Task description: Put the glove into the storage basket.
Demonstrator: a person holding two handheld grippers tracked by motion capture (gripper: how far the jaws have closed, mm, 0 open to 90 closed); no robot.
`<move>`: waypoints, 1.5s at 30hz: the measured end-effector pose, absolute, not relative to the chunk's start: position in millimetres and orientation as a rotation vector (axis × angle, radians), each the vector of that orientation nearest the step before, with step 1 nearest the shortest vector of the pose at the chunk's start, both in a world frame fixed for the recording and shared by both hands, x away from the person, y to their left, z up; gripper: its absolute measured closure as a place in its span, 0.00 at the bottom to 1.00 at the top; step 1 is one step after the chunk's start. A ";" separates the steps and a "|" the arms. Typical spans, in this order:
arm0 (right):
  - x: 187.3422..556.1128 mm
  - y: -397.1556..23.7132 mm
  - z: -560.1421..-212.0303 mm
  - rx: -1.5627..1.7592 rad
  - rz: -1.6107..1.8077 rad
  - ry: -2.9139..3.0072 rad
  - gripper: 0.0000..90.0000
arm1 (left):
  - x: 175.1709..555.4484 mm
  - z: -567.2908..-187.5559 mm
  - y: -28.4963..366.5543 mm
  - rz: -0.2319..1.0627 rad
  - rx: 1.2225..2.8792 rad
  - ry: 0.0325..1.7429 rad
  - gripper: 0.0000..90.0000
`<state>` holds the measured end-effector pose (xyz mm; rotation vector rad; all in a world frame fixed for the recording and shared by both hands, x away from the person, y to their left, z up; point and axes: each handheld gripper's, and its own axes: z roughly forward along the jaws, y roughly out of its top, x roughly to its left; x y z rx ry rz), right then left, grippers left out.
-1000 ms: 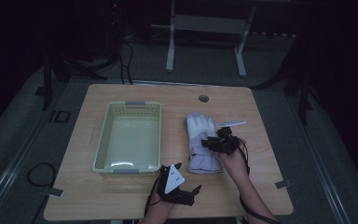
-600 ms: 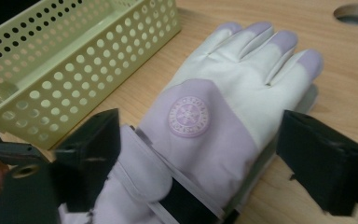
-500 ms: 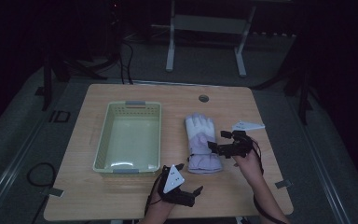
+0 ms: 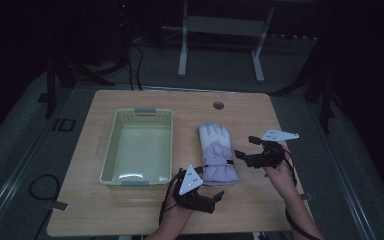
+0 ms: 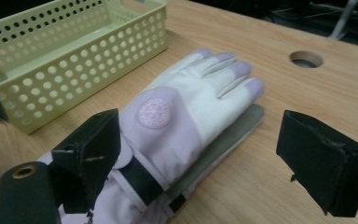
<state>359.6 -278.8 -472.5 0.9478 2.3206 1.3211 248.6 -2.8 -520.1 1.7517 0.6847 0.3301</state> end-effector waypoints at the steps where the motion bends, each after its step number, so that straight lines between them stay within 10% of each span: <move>1: 359.5 -280.7 -471.0 0.952 1.322 2.317 0.14 | 251.6 -514.1 -3.3 0.330 1.745 0.685 0.00; 8: 360.8 -284.2 -467.3 0.952 1.326 2.311 0.16 | 289.6 -481.6 -9.2 0.318 1.774 0.710 0.00; 18: 372.7 -270.7 -473.1 0.960 1.270 2.304 0.51 | 332.9 -483.4 -27.7 0.427 1.855 1.033 0.22; 38: 388.9 -253.0 -547.5 1.171 1.183 2.508 0.51 | 368.3 -567.7 -19.8 0.078 1.833 1.334 0.20; 45: 400.1 -257.3 -553.5 1.273 1.240 2.600 0.70 | 368.8 -568.6 -20.7 -0.008 1.821 1.248 0.54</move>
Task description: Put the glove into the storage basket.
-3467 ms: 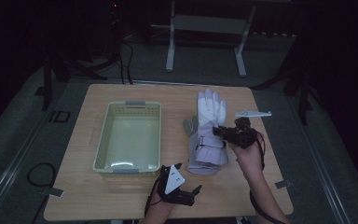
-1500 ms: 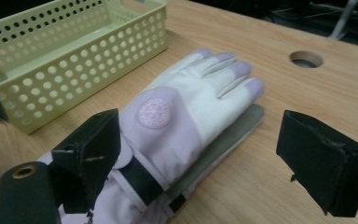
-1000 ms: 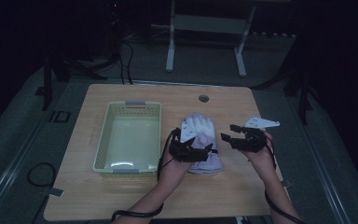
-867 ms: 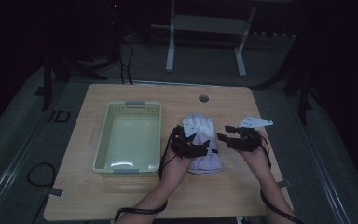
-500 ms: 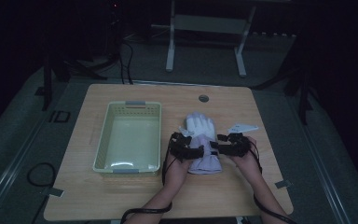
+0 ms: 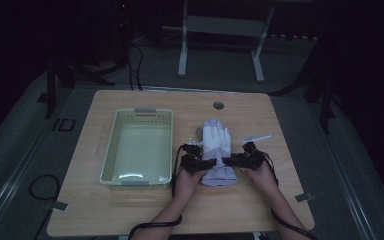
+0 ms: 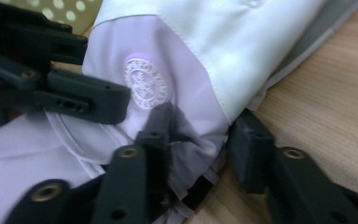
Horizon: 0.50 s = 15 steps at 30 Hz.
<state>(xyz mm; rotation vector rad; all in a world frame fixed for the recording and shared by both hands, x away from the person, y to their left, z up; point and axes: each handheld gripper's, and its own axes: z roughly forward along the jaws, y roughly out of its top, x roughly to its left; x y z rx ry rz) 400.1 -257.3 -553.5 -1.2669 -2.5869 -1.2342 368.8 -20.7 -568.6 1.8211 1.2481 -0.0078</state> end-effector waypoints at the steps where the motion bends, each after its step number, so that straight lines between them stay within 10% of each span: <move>1: 398.4 -255.5 -552.1 -1.262 -1.228 -2.606 0.75 | 368.9 -567.8 -21.1 -0.008 1.823 1.244 0.56; 15: 380.2 -251.3 -526.5 -1.336 -1.298 -2.692 0.90 | 362.8 -537.9 -25.0 0.013 1.840 1.177 0.73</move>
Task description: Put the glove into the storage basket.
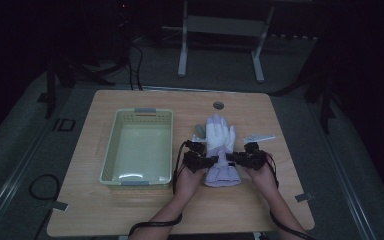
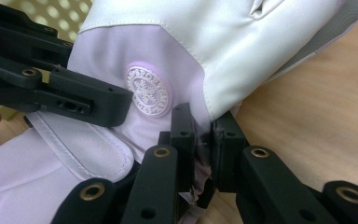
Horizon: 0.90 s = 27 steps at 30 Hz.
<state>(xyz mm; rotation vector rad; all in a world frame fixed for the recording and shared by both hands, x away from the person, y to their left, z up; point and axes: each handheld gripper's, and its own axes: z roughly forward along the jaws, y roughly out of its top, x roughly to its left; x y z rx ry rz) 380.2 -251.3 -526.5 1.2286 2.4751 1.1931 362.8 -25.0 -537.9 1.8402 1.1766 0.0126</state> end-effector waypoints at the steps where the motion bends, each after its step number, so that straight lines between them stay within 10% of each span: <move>1: 378.6 -251.5 -522.9 1.218 1.203 2.463 0.91 | 361.5 -533.9 -25.0 0.021 1.840 1.168 0.73; 27: 358.1 -216.8 -446.0 1.042 1.364 2.372 0.91 | 345.8 -448.6 23.4 0.117 1.870 1.062 0.73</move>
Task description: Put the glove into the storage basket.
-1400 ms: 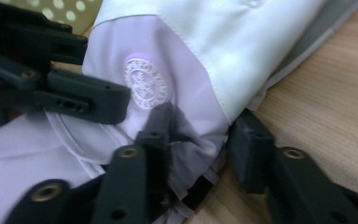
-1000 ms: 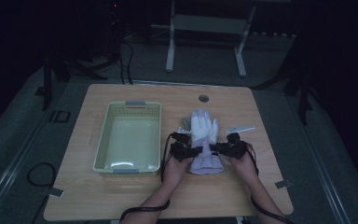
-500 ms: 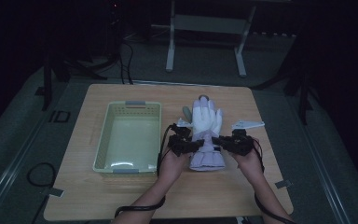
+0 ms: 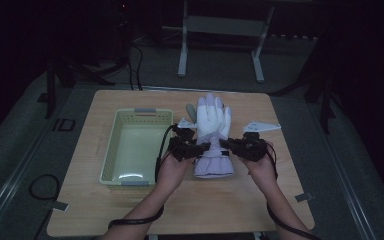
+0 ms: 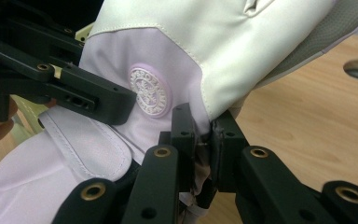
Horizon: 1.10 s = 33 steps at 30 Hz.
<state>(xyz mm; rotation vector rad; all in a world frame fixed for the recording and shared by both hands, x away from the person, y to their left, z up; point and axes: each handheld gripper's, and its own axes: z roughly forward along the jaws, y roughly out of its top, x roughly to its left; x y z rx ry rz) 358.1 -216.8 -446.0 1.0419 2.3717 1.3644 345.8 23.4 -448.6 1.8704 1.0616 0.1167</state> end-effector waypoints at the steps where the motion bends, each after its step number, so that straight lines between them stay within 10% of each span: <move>1: 358.4 -214.1 -443.7 1.036 1.367 2.371 0.91 | 345.8 -446.4 26.1 0.120 1.873 1.060 0.74; 33: 372.6 -94.1 -442.0 0.990 1.418 2.421 0.91 | 348.9 -440.7 147.3 0.138 1.900 1.108 0.74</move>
